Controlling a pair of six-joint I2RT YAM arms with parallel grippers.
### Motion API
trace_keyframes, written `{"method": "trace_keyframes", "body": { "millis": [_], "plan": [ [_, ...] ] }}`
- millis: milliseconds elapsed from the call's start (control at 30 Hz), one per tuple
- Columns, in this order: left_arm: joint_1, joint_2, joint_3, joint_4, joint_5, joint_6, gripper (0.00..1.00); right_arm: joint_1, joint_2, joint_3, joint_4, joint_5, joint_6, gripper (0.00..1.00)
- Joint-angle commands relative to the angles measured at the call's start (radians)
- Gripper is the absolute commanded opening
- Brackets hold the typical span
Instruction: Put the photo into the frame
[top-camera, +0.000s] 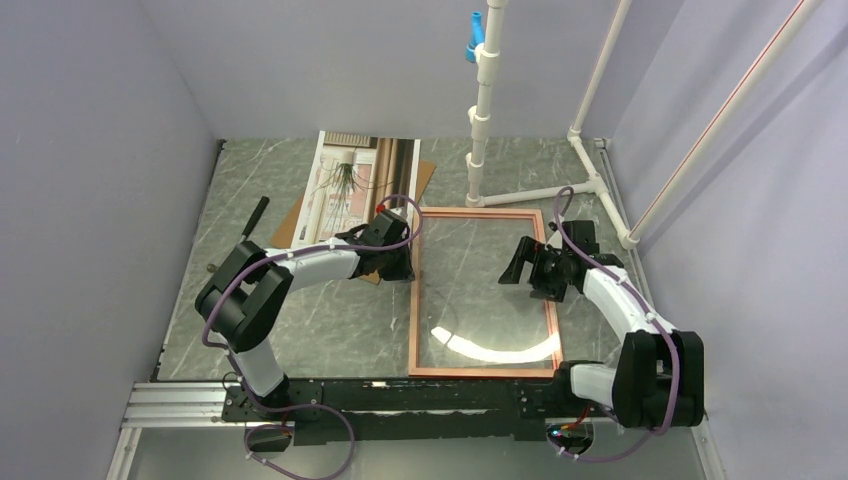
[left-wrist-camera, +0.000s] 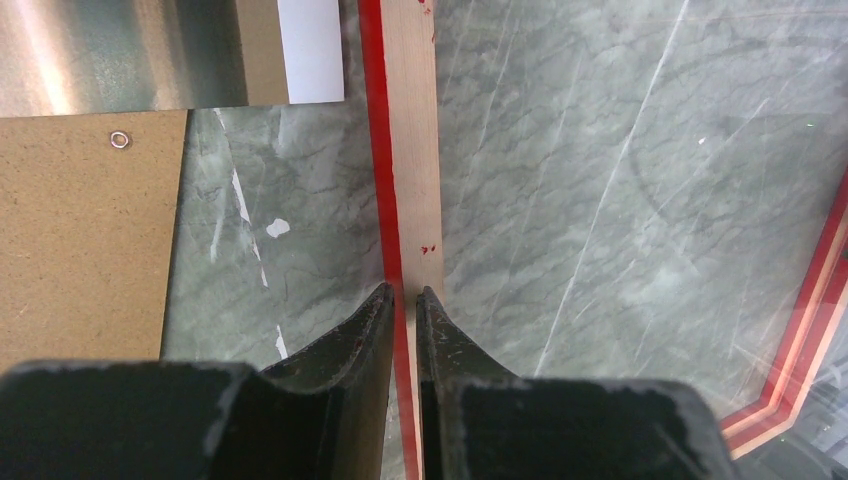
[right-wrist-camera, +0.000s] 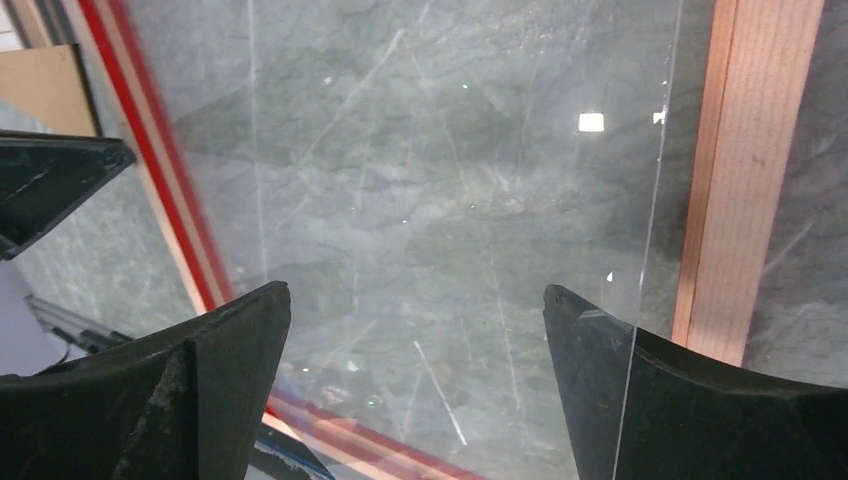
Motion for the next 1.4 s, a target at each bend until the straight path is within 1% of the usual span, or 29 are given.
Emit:
{"method": "trace_keyframes", "body": {
  "millis": [0,300,400,800,1267,1367],
  "plan": [
    [-0.016,0.052,-0.015,-0.060,-0.039,0.028,0.18,0.049,0.003,0.040,-0.006,0.118,0.010,1.00],
    [-0.018,0.050,-0.015,-0.063,-0.043,0.031,0.19,0.138,0.041,0.085,-0.053,0.325,0.066,1.00],
    [-0.018,0.052,-0.014,-0.065,-0.043,0.031,0.19,0.147,0.048,0.096,-0.067,0.358,0.075,1.00],
    [-0.017,0.057,-0.009,-0.061,-0.042,0.031,0.18,0.148,-0.021,0.138,-0.110,0.381,0.076,1.00],
    [-0.018,0.062,-0.005,-0.061,-0.039,0.034,0.18,0.147,-0.029,0.139,-0.143,0.423,0.077,1.00],
    [-0.018,0.061,-0.008,-0.061,-0.040,0.034,0.18,0.147,-0.031,0.140,-0.147,0.466,0.083,1.00]
  ]
}}
